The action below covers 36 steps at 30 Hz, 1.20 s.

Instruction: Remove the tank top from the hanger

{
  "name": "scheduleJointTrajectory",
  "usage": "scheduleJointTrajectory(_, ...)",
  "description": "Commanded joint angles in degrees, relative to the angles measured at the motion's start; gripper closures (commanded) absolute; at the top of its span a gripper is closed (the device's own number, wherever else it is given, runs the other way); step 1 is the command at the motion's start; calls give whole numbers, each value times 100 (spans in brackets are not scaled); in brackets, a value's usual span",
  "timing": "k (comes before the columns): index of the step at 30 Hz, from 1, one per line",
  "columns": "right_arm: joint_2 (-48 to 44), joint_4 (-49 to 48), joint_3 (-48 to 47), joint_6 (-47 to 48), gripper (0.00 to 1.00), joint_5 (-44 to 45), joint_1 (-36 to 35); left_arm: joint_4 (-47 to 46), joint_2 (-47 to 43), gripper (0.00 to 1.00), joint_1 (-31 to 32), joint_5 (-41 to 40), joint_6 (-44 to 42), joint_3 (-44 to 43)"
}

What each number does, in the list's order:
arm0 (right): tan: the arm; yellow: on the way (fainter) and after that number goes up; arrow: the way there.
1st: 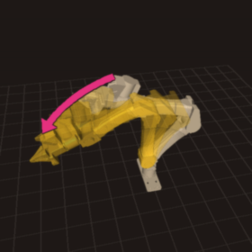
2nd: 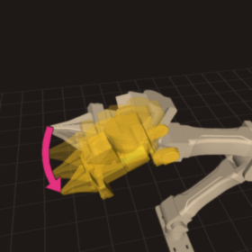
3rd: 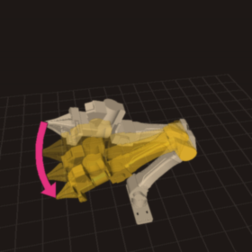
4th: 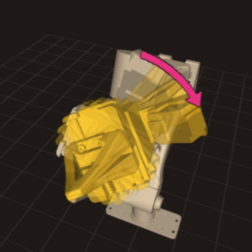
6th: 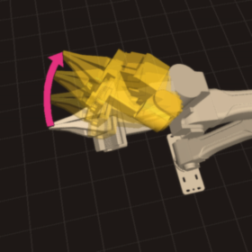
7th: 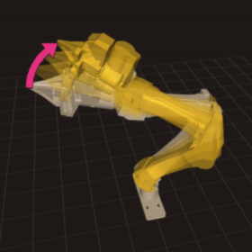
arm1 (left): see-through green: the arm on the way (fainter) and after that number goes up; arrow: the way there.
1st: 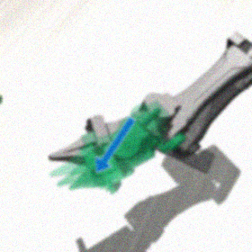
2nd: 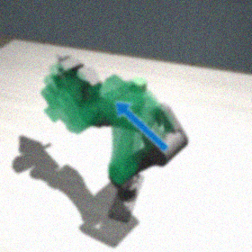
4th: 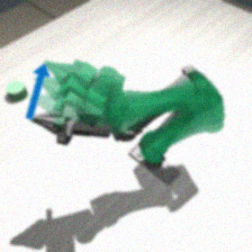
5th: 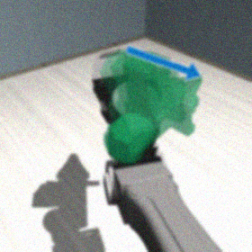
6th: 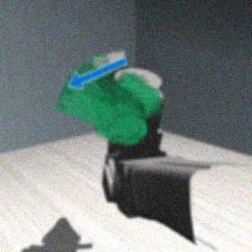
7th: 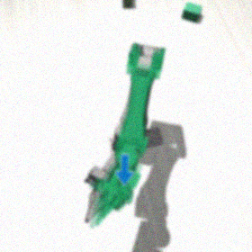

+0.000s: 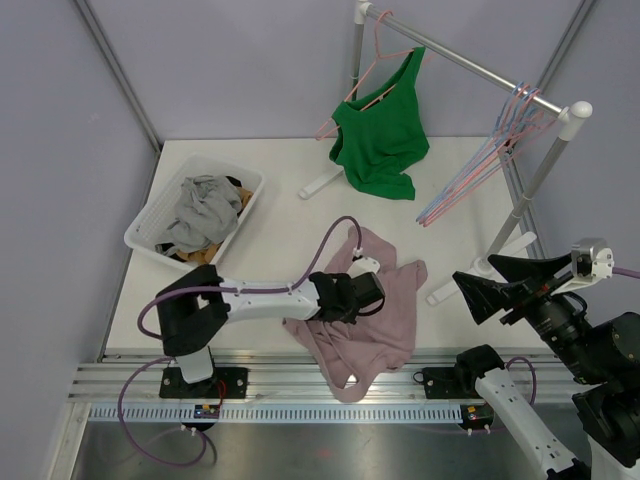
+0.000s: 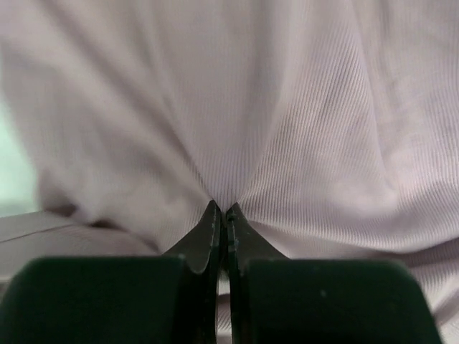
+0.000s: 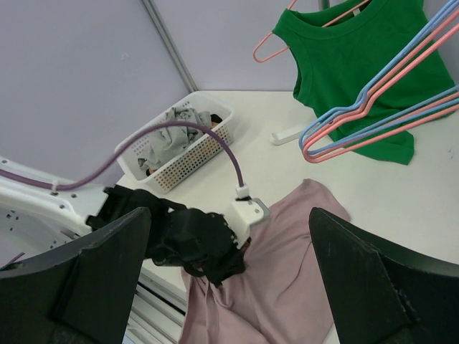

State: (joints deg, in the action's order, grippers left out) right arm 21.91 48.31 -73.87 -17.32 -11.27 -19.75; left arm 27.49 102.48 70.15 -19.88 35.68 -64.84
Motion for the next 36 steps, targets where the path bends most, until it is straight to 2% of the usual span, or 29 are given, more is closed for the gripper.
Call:
scheduleJointTrajectory(1, -38, -138, -119, 71, 1, -60, 24, 599, -982, 100, -124, -1096, 220, -99)
scheduleJointTrajectory(8, -73, -156, -84, 89, 1, -42, 24, 1575, -2677, 100, -827, -1606, -60, -634)
scheduleJointTrajectory(10, -56, -173, -84, 89, 1, -42, 24, 1882, -2916, 100, -1107, -1686, -175, -871)
scheduleJointTrajectory(14, -38, -226, -75, 97, 0, -60, 15, 2436, -3277, 100, -1574, -1809, -657, -1811)
scheduleJointTrajectory(16, -29, -270, -40, 80, 0, -77, 24, 2700, -3357, 100, -1880, -1862, -973, -2723)
scheduleJointTrajectory(17, -20, -279, -32, 80, 1, -86, 15, 2736, -3366, 100, -2004, -1844, -1097, -2727)
scheduleJointTrajectory(21, -12, -410, 65, 45, 1, -165, 15, 2946, -3235, 100, -2986, -1695, -1720, -4111)
scheduleJointTrajectory(24, 15, -481, 109, 18, 1, -183, 15, 3087, -3006, 100, -3576, -1642, -1994, -4782)
scheduleJointTrajectory(25, 32, -490, 118, 18, 1, -218, 24, 3105, -2901, 100, -4048, -1590, -2065, -5149)
scheduleJointTrajectory(31, 103, -656, 232, -70, 0, -350, 24, 3026, -2207, 100, -5948, -659, -2136, -5627)
scheduleJointTrajectory(36, 243, -779, 293, -122, 0, -472, 24, 3051, -1400, 100, -6846, -158, -1635, -5829)
